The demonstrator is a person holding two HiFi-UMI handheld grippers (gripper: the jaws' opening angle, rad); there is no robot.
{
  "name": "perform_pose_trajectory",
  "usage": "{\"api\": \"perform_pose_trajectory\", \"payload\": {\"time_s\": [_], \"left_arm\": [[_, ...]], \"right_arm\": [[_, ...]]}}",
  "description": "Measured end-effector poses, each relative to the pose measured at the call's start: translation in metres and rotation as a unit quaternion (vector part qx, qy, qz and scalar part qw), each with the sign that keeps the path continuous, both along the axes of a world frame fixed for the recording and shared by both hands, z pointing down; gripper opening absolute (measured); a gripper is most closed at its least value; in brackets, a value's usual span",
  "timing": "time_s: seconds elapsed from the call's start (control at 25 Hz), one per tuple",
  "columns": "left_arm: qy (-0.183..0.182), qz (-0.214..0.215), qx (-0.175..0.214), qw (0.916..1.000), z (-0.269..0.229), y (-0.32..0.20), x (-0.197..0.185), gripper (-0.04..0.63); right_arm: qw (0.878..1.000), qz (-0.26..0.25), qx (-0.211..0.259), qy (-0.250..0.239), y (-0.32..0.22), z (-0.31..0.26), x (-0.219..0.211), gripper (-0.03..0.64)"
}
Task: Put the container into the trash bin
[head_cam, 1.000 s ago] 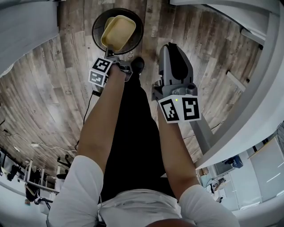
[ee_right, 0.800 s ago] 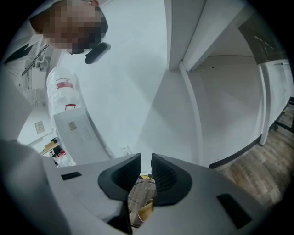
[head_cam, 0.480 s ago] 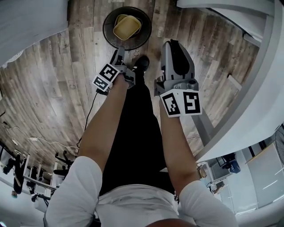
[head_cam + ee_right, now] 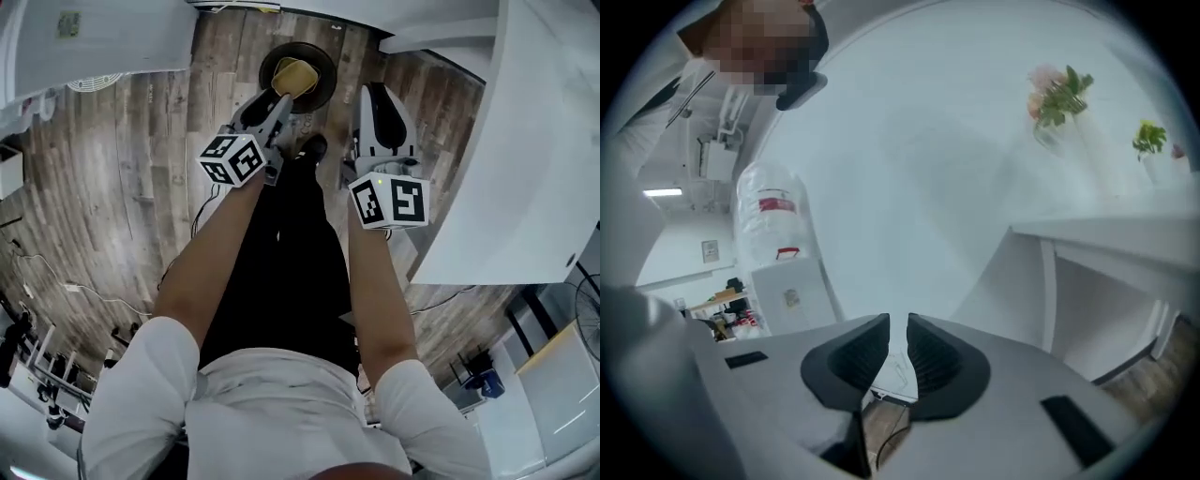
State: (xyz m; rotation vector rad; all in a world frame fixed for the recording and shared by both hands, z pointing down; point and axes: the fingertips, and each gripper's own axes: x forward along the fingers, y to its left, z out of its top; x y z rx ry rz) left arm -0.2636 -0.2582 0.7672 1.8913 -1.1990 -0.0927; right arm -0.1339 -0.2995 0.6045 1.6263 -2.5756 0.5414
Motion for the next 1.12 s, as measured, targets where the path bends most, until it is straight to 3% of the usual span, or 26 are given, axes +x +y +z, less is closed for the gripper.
{"api": "perform_pose_trajectory", "payload": {"time_s": [0.12,0.28,0.6,0.88,1.12], "left_arm": [[-0.028,0.038,0.062,0.9969,-0.076,-0.005,-0.009,0.163],[-0.056,0.057,0.137,0.9874,-0.178,-0.009,-0.019,0.147],[-0.076,0.064,0.293,0.9508,-0.390,0.005,-0.032,0.109],[-0.077,0.062,0.379,0.9200,-0.515,0.045,-0.008,0.056],[-0.092,0.075,0.406,0.9063,-0.559,0.105,0.031,0.024]], "right_arm": [[0.999,-0.005,0.032,0.011,0.011,-0.061,-0.006,0.078],[0.997,-0.010,0.073,0.013,0.027,-0.145,0.003,0.072],[0.982,0.015,0.178,0.059,0.086,-0.315,0.070,0.071],[0.969,0.026,0.234,0.074,0.171,-0.410,0.151,0.071],[0.965,0.046,0.247,0.078,0.247,-0.423,0.221,0.071]]}}
